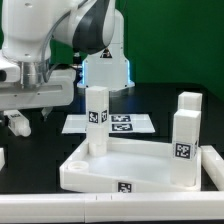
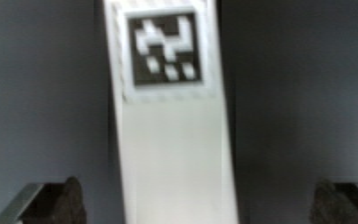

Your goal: Assemble desk

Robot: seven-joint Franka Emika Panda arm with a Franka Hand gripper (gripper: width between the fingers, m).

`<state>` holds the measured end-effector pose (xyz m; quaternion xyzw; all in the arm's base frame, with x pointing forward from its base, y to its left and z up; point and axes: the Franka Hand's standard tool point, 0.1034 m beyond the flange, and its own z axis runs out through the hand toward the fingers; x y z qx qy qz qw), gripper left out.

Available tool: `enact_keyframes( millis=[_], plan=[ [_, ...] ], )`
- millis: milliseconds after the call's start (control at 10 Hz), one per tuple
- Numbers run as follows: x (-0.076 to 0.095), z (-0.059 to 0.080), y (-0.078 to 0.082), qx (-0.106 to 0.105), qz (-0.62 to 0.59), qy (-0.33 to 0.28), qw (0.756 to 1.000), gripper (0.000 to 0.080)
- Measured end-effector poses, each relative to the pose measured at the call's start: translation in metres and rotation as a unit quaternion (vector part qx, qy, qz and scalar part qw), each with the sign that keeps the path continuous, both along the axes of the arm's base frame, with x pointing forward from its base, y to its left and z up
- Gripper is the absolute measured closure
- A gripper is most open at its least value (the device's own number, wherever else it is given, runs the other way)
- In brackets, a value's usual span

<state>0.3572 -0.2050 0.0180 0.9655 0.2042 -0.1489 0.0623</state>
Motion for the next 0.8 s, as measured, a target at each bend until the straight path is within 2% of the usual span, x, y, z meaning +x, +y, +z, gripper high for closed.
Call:
enact_keyframes(
  millis=[200,300,500,700,800],
  plan=[
    [-0.004,-0.001,-0.007,0.000,0.001,-0.002,1.000,0.0151],
    [-0.012,-0.004,-0.012,-0.003,-0.001,-0.003,1.000,0.0151],
    [-0.014,-0.005,-0.016,-0.005,0.002,-0.008,1.000,0.0151],
    [-0.014,-0.005,-0.016,-0.005,0.002,-0.008,1.000,0.0407],
    [-0.014,-0.005,-0.016,-0.005,0.002,-0.008,1.000,0.0407]
  ],
)
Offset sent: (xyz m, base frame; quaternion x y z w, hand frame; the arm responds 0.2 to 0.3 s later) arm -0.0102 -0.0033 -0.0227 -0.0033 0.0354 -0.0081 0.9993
